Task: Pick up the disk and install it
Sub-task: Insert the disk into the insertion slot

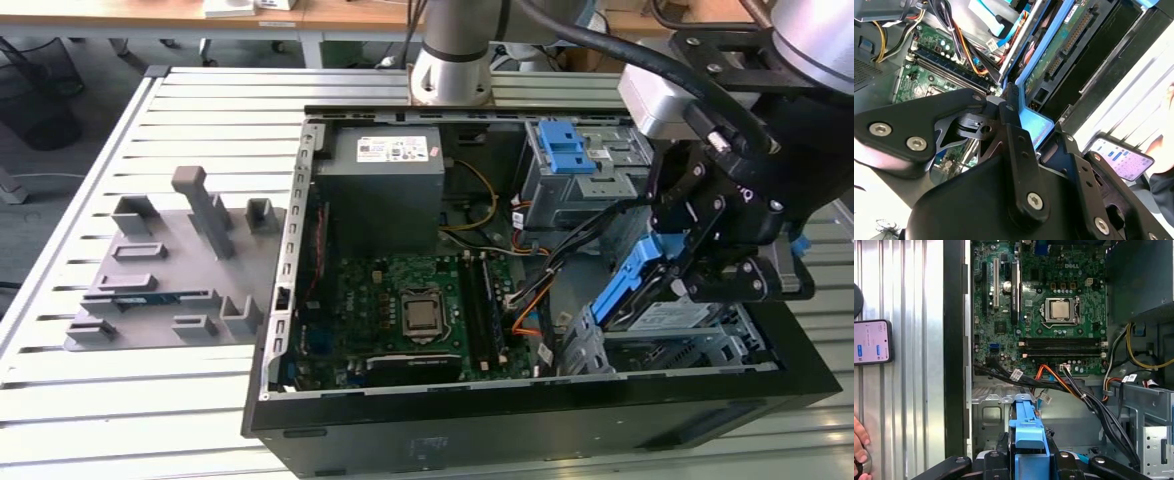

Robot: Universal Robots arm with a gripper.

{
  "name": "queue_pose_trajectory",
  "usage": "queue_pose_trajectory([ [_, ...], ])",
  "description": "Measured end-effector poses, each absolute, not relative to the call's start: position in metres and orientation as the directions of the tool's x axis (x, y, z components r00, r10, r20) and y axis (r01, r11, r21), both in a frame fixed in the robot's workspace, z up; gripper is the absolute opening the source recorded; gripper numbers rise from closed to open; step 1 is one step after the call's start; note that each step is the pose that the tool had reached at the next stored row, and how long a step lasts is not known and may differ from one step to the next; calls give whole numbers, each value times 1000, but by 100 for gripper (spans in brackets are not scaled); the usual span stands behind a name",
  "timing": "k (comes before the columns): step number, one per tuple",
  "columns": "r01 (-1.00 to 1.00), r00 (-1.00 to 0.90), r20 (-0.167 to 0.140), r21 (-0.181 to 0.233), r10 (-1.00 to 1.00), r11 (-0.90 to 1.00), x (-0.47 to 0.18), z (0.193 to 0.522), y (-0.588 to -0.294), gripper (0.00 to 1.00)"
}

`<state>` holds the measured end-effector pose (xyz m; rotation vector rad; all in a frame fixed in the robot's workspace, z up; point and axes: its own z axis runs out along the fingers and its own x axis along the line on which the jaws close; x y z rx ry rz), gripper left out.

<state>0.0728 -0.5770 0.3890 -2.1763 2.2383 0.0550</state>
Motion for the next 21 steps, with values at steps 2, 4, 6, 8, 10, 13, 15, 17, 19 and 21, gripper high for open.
queue_pose_trajectory([
  [2,-1000,-28,-38,12,-999,28,73,387,-577,36],
  [4,-1000,-28,-38,12,-999,28,73,386,-577,36],
  [6,-1000,-28,-38,12,-999,28,73,384,-577,36],
  [8,-1000,-28,-38,12,-999,28,73,383,-577,36],
  [10,-1000,-28,-38,12,-999,28,73,381,-577,36],
  [13,-1000,-28,-38,12,-999,28,73,378,-577,36],
  [15,-1000,-28,-38,12,-999,28,73,376,-577,36],
  [17,-1000,-28,-38,12,-999,28,73,375,-577,36],
  [19,-1000,-28,-38,12,-999,28,73,373,-577,36],
  [21,-1000,-28,-38,12,-999,28,73,371,-577,36],
])
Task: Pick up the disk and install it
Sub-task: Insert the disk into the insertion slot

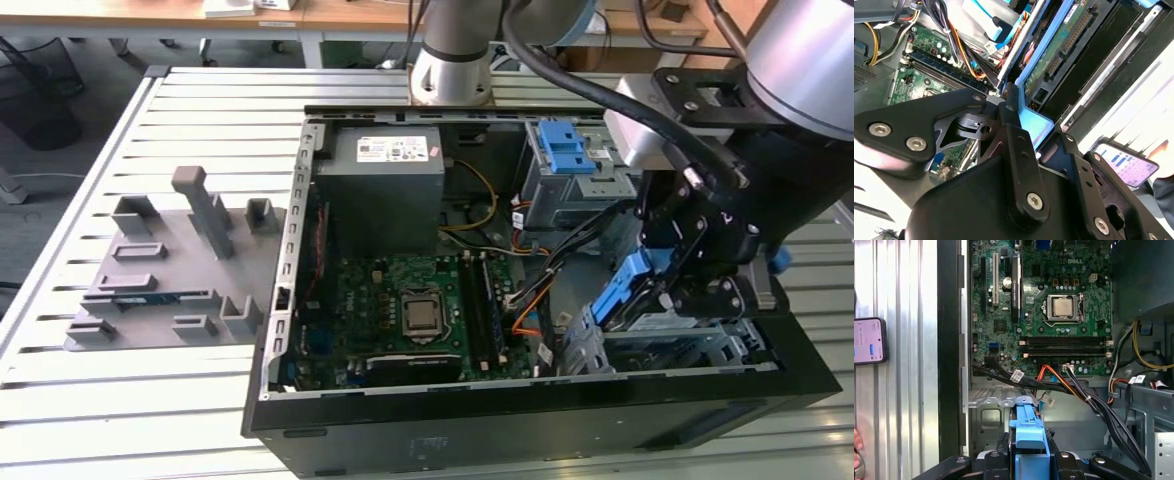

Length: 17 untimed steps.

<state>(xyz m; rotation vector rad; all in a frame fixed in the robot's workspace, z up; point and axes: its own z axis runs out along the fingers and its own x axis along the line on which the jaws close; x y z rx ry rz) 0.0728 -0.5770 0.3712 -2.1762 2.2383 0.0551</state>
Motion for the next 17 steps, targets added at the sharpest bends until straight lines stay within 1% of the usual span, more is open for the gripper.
queue_pose_trajectory([
  [17,-1000,-28,-38,12,-999,28,73,356,-577,36],
])
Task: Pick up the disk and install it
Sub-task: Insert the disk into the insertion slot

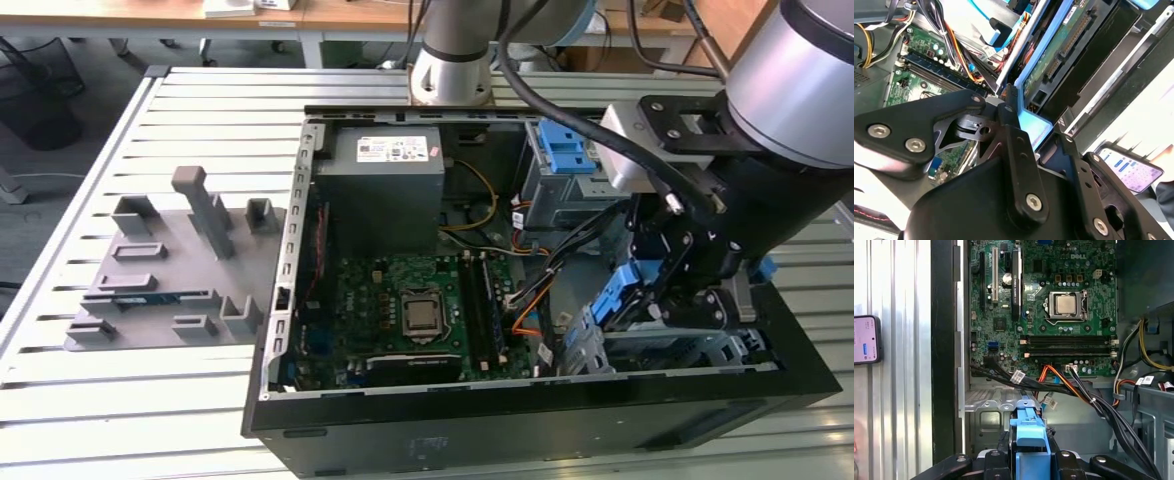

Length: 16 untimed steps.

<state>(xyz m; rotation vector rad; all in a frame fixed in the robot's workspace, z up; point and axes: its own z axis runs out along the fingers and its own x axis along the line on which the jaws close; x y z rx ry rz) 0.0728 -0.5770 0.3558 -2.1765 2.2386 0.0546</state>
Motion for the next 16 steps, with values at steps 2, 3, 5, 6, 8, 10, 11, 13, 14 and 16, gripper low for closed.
queue_pose_trajectory([
  [2,-1000,-28,-38,12,-999,28,73,354,-577,36],
  [3,-1000,-28,-38,12,-999,28,73,353,-577,36],
  [5,-1000,-28,-38,12,-999,28,73,352,-577,36],
  [6,-1000,-28,-38,12,-999,28,73,352,-577,36],
  [8,-1000,-28,-38,12,-999,28,73,352,-577,36],
  [10,-1000,-28,-38,12,-999,28,73,352,-577,36],
  [11,-1000,-28,-38,12,-999,28,73,352,-577,36],
  [13,-1000,-28,-38,12,-999,28,73,351,-577,36],
  [14,-1000,-28,-38,12,-999,28,73,351,-577,36],
  [16,-1000,-28,-38,12,-999,28,73,350,-577,36],
])
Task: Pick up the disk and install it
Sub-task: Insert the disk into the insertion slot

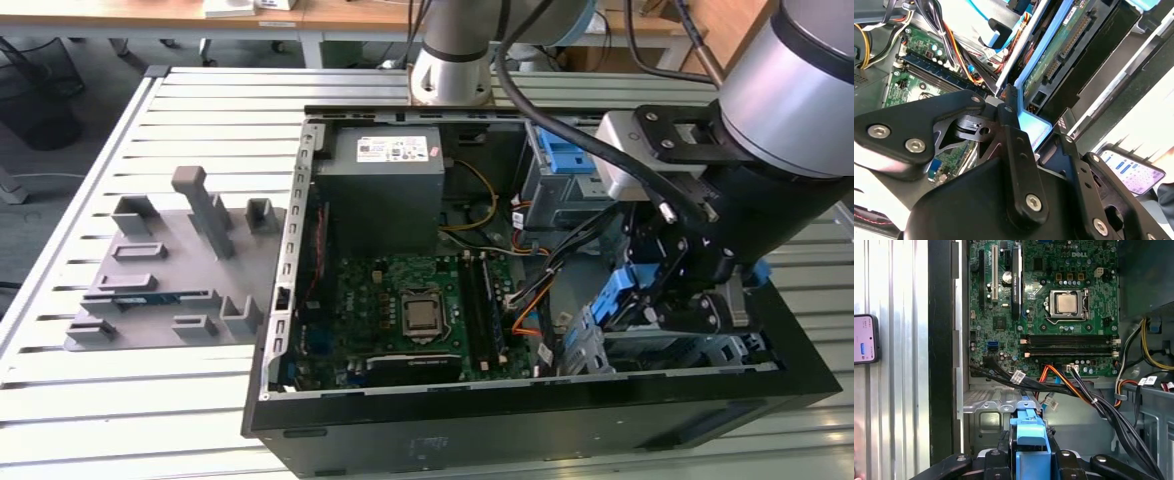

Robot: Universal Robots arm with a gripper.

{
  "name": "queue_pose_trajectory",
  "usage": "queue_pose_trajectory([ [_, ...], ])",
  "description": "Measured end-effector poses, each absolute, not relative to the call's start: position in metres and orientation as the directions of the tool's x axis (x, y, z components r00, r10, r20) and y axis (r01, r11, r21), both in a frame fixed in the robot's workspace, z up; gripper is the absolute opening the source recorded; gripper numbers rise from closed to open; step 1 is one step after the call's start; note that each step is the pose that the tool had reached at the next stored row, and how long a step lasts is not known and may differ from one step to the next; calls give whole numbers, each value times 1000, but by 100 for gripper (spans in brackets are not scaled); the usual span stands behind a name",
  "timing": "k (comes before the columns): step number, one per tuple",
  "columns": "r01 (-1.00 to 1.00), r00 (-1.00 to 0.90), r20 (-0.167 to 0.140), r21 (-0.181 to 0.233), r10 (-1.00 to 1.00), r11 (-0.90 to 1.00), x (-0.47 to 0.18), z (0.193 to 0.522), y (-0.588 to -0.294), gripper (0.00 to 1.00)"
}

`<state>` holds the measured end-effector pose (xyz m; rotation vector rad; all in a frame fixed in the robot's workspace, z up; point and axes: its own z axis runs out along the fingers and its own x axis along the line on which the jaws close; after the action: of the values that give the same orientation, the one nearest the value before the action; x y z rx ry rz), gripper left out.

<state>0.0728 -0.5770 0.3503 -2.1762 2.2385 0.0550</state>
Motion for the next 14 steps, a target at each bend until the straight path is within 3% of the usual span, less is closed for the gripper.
queue_pose_trajectory([
  [14,-1000,-28,-38,12,-999,28,73,342,-577,36],
])
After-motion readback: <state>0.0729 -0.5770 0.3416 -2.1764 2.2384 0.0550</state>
